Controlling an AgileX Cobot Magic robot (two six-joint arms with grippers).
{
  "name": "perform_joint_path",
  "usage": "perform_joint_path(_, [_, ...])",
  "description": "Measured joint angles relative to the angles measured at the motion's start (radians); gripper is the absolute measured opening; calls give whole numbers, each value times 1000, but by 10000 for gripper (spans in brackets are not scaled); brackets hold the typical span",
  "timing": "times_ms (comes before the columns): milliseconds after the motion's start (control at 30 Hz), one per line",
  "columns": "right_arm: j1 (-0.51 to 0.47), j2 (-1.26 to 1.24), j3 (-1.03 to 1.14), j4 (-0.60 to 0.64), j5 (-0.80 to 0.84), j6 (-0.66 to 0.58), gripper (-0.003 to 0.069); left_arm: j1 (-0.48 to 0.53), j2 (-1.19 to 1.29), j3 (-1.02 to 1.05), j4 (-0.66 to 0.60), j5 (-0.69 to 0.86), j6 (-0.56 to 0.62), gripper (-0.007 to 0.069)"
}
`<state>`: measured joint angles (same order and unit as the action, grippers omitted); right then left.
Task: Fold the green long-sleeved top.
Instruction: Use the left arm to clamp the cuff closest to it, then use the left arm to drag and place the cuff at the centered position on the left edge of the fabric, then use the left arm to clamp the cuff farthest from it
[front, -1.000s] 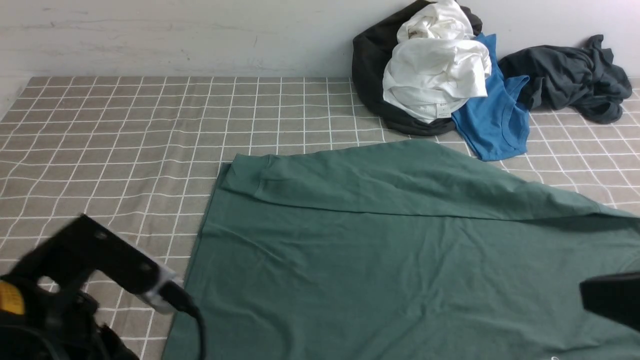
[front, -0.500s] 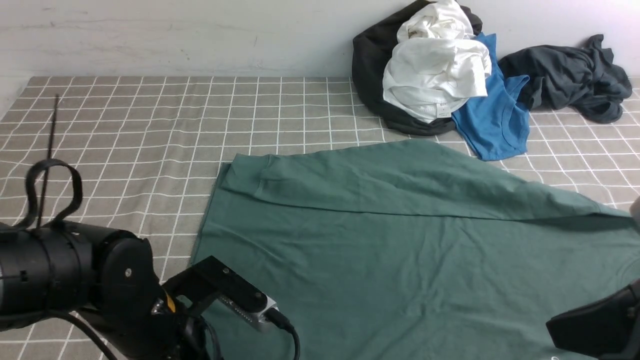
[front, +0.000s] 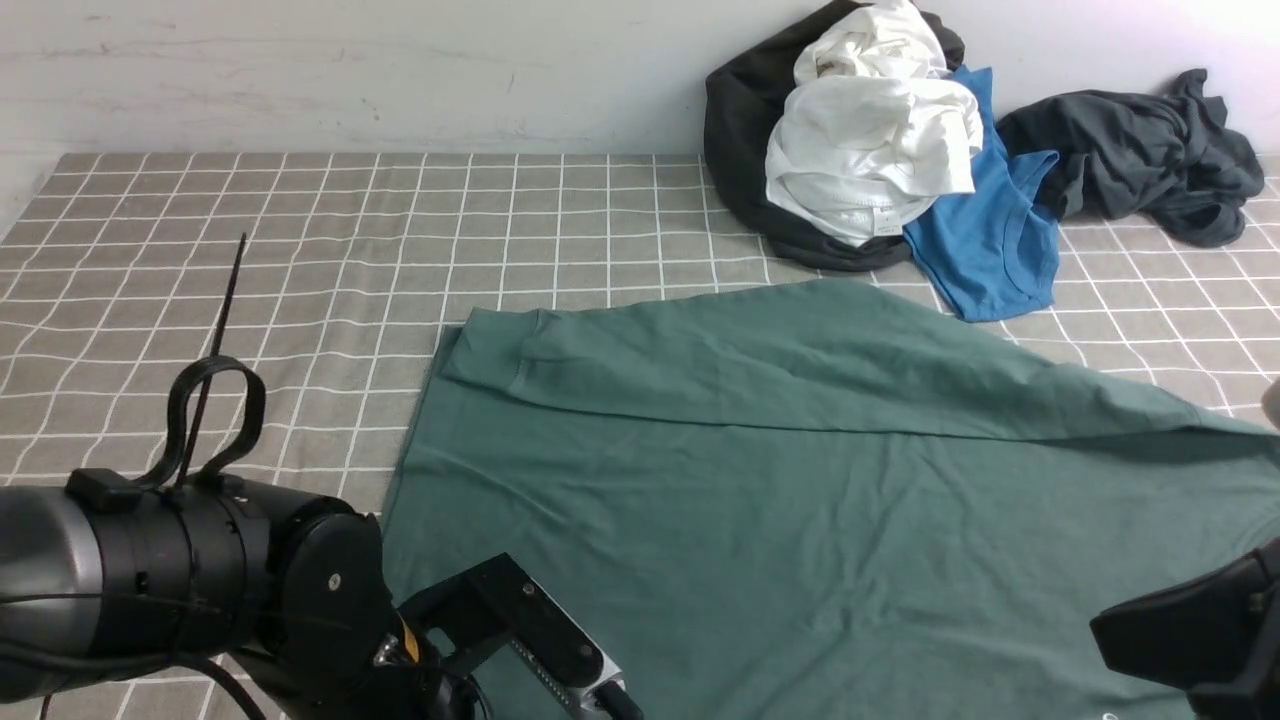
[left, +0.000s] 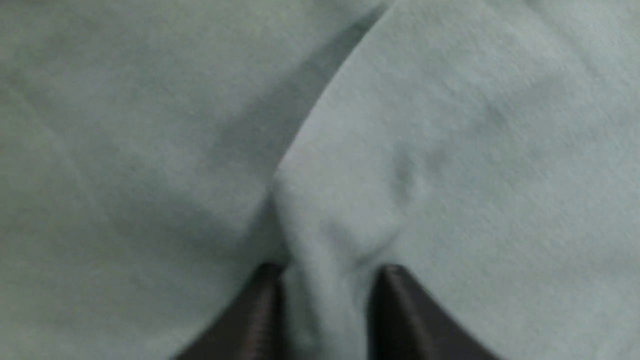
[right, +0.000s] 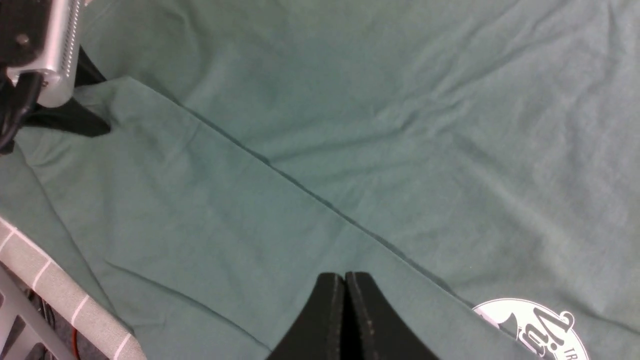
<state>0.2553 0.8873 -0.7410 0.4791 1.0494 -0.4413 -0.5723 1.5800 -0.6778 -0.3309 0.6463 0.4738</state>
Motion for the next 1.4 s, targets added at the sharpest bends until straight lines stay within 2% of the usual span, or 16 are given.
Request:
perform_joint_path(33, [0,0,0,-1,0,0,-16,-1,0,0,2,3,-4,137])
perform_joint_path(67, [0,0,0,-1,0,0,-16,-1,0,0,2,4,-6,137])
perform_joint_path(100, [0,0,0,-2,0,0,-16,-1,0,-12,8,27,-13,54])
perform_joint_path(167, [0,0,0,-2,0,0,-16,-1,-13,-45,22,69,-23,22])
perform_joint_path(400, [0,0,0,-25,-1,0,-16,-1,-53,-308,90,174,-66,16])
perform_joint_path(533, [0,0,0,-54,-1,0,-16,27,27,-488,157,252,-114,17])
perform_joint_path(633, [0,0,0,-70,-1,9,-16,49,93,-545,185,280,-125,30])
perform_joint_path(733, [0,0,0,-103,1,37,-16,74,172,-575,214,294,-137,76])
perform_joint_path(900, [0,0,0,-180,5,88,-16,107,286,-610,247,290,-172,237])
perform_joint_path(967, [0,0,0,-199,5,92,-16,120,311,-645,256,290,-186,329])
perform_joint_path(1000, [0,0,0,-201,5,93,-16,122,315,-655,256,290,-188,338])
perform_joint_path(1033, [0,0,-5,-214,8,99,-16,135,323,-699,258,292,-208,412])
perform_joint_path(1067, [0,2,-13,-220,12,107,-16,147,326,-732,259,294,-220,449])
perform_joint_path(1133, [0,3,-19,-224,12,114,-16,162,327,-769,259,297,-230,482])
perform_joint_path(1167, [0,13,-41,-236,14,126,-16,195,330,-829,257,305,-242,523])
perform_joint_path(1400, [0,97,-120,-262,-12,144,-16,325,429,-1013,194,299,-259,563])
